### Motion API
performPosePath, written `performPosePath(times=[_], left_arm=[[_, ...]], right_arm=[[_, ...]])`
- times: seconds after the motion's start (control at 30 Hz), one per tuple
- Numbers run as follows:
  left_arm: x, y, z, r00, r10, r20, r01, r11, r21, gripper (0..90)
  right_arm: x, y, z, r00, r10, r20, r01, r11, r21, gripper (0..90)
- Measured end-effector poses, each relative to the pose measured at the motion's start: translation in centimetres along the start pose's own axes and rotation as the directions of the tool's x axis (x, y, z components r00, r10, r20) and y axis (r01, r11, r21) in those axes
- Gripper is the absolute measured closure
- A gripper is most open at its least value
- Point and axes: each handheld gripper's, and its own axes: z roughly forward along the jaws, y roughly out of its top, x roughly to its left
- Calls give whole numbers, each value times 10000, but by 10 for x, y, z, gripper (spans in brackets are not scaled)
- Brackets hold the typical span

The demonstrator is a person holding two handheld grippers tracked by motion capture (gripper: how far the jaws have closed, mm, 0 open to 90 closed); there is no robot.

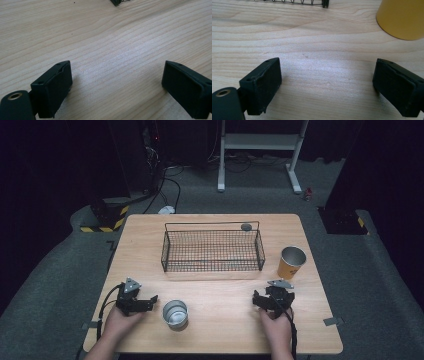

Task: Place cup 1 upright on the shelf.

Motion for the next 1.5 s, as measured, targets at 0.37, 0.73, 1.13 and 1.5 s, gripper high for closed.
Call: performPosePath(times=[0.37,0.73,1.13,1.5], left_arm=[[0,0,0,10000,-66,-57,66,10000,-29,101],[0,0,0,9999,-60,-81,60,10000,-16,104],[-1,1,1,10000,-27,-59,27,10000,-89,133],[-1,1,0,10000,-39,-52,38,10000,-90,133]], right_arm=[[0,-1,-1,9999,-81,-105,81,10000,5,84],[-2,-7,-6,9984,-393,-398,393,9992,-20,84],[-2,-7,-7,9982,-426,-417,425,9991,-20,85],[-1,-8,-8,9974,-567,-440,565,9984,-64,96]])
